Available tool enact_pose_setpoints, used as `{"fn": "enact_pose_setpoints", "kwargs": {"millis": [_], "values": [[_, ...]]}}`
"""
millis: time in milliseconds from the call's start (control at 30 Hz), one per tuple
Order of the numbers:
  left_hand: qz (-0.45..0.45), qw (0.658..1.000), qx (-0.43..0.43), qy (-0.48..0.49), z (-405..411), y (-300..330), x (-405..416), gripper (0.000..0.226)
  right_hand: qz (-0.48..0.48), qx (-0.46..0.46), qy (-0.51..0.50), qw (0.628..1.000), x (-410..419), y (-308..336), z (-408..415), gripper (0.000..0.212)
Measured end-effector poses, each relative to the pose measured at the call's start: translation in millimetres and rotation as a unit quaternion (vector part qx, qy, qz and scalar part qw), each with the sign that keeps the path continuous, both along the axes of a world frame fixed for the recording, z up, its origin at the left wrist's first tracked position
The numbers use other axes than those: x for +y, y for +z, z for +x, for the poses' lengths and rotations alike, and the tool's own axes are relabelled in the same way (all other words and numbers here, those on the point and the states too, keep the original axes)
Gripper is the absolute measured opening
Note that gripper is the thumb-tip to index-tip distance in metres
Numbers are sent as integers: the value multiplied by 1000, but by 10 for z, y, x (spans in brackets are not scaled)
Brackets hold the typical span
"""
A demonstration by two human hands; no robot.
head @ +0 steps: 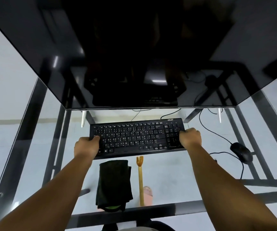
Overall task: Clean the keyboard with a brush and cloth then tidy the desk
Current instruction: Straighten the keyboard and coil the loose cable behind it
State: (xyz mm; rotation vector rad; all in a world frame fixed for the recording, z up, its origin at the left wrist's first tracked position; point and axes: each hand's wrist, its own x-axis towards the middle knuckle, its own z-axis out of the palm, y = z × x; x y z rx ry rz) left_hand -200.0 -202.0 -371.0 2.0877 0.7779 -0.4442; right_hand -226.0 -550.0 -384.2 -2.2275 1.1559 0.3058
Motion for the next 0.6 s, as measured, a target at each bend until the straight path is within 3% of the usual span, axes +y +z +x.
{"fn": "enact_pose_setpoints", "kwargs": {"millis": [133,267,600], "values": [[3,1000,-12,9,10,40,-69,30,13,-19,29,999,-24,-5,31,18],[10,999,-36,-14,120,93,-69,20,20,-54,23,998,-36,8,68,20],[-15,998,-62,-15,579,73,-71,21,35,-85,27,995,-124,30,497,17]]}}
